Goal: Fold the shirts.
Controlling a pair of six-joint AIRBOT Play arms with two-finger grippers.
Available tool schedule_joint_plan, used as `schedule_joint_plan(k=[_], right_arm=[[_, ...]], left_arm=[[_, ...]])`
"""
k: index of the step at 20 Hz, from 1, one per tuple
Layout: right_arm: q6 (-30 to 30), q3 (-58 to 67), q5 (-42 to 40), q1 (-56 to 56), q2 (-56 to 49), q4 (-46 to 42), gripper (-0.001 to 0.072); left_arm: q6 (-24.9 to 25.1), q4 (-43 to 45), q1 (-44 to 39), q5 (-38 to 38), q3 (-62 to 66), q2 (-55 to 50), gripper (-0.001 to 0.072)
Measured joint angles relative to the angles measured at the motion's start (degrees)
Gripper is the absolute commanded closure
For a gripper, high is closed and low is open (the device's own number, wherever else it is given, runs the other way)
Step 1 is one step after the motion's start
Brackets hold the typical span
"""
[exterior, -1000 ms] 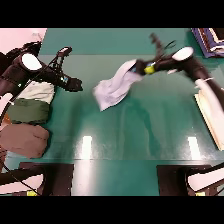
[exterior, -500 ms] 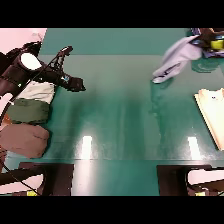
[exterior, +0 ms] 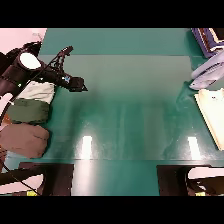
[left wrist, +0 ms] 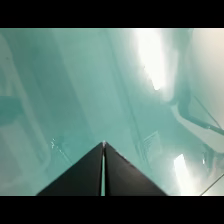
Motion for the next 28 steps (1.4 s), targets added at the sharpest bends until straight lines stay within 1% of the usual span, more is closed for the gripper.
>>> schedule_joint_plan(k=[2,4,8,11,14,17,21,22,23,24,25,27,28], right_arm=[[-2.34,0.09,-1.18,-1.46,0.00,2.56,0.0698],[-3.82,0.81,-0.55,-2.78,0.00,3.87,0.0698],[-5.01,2.78,6.43,-5.62,0.83,4.39,0.0698],[-3.69,3.21,12.48,-7.50,3.08,-2.84,0.0698],[-2.05,0.90,15.85,-10.10,6.47,-10.05,0.0698],[-1.16,-5.75,17.31,-13.27,11.06,-15.06,0.0697],[-0.76,-17.88,17.92,-18.12,18.88,-19.12,0.0695],[-0.72,-20.83,18.12,-19.30,21.03,-20.41,0.0685],[-0.66,-23.41,18.25,-20.35,22.97,-21.64,0.0586],[-0.28,-25.90,18.53,-21.40,24.92,-23.02,0.0466],[0.28,-28.44,18.58,-22.45,27.02,-24.76,0.0418],[1.36,-32.98,18.84,-24.33,30.86,-29.03,0.0172],[1.75,-35.04,18.91,-25.40,32.74,-31.43,0.0130]], left_arm=[[-0.48,-0.07,0.00,-0.13,0.00,0.00,0.0681],[-0.87,-0.26,0.00,-0.17,0.00,0.00,0.0681],[-1.27,-0.35,0.00,-0.31,0.00,0.00,0.0681],[-1.31,-0.42,0.00,-0.33,0.00,0.00,0.0681],[-1.31,-0.44,0.00,-0.33,0.00,0.00,0.0680],[-1.27,-0.48,0.00,-0.28,0.00,0.00,0.0681],[-1.05,-0.52,0.00,-0.20,0.00,0.02,0.0681],[-0.94,-0.52,0.00,-0.17,0.00,0.02,0.0681],[-0.59,-0.57,0.00,-0.17,0.00,0.02,0.0681],[-0.35,-0.61,0.00,-0.20,0.00,0.02,0.0680],[-0.11,-0.68,0.00,-0.20,0.00,0.02,0.0680],[0.22,-0.66,0.00,-0.20,0.00,0.02,0.0681],[0.31,-0.66,0.00,-0.20,0.00,0.02,0.0680]])
